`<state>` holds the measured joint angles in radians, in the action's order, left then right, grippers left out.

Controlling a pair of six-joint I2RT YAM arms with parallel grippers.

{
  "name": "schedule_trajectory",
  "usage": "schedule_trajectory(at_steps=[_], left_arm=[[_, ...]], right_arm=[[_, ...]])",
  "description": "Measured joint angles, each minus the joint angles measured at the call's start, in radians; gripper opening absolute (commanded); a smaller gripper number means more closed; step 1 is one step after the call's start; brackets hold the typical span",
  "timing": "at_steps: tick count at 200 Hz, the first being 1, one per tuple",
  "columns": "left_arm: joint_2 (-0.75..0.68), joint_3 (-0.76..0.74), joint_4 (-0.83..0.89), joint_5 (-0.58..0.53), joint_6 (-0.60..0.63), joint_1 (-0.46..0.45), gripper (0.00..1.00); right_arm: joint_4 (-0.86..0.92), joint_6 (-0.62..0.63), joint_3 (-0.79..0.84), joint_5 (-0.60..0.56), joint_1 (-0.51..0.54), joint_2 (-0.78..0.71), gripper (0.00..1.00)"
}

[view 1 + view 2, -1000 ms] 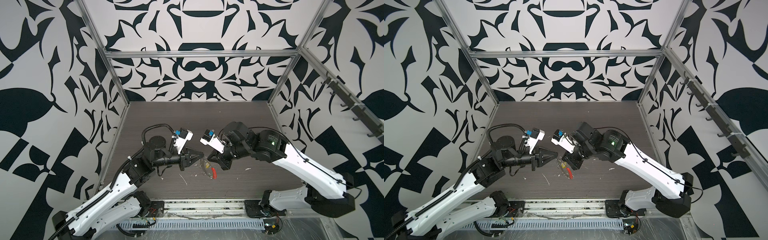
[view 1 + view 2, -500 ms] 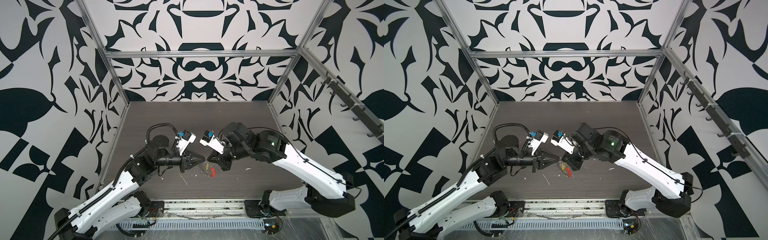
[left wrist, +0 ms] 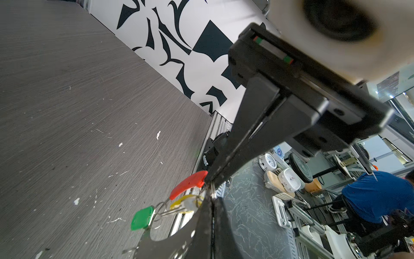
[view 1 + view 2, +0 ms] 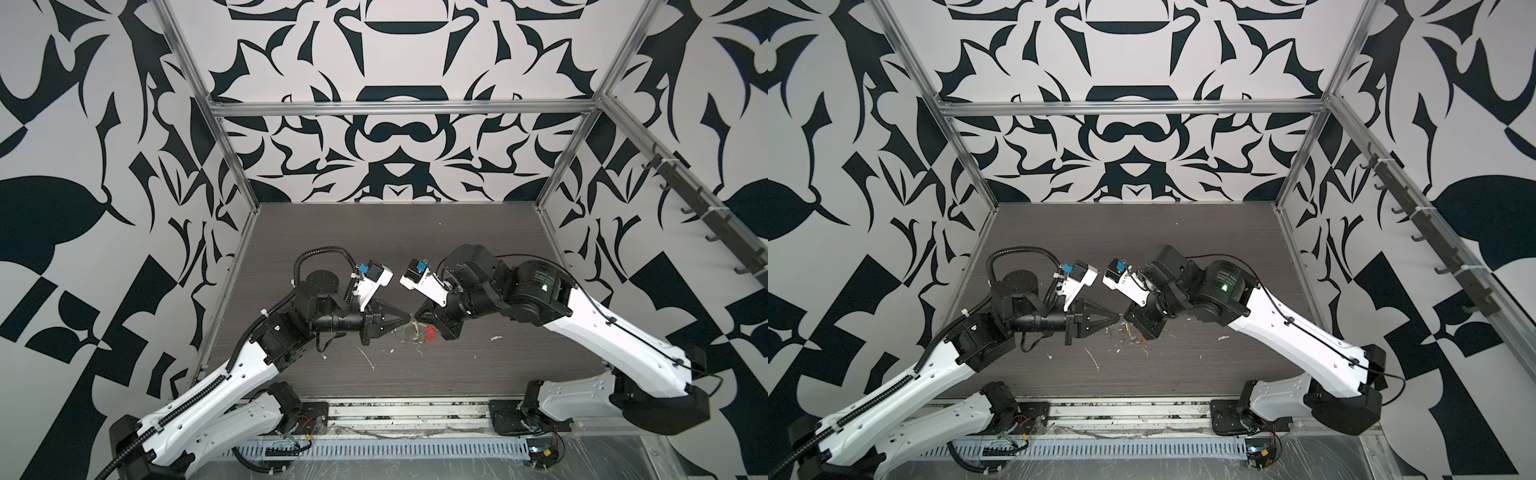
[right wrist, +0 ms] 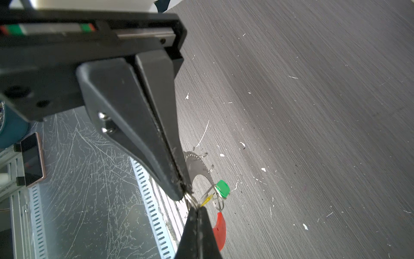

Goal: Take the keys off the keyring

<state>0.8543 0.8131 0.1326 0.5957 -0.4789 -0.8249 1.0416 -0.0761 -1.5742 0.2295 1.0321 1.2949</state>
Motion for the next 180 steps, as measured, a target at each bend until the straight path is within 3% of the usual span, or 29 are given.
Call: schedule_trajectory(at_steps=[39, 85, 125, 180], left_arm=[[-0.04, -0.002, -0.001, -0.066, 0.001, 0.0, 0.0], [-0.071, -0.002, 0.003, -0.101, 0.002, 0.0, 0.0], [-0.082, -0.002, 0.013, -0.121, 0.001, 0.0, 0.0], [-0.09, -0.002, 0.014, -0.151, -0.003, 0.0, 0.0]], right_arm=[[-0.106, -0.029, 0.061, -0.035, 0.007, -0.059, 0.28], [-0.298, -0.037, 0.262, -0.051, 0.01, -0.297, 0.45], [-0.462, -0.063, 0.444, -0.018, 0.01, -0.41, 0.5], [-0.622, -0.101, 0.616, -0.043, 0.01, -0.422, 0.5]])
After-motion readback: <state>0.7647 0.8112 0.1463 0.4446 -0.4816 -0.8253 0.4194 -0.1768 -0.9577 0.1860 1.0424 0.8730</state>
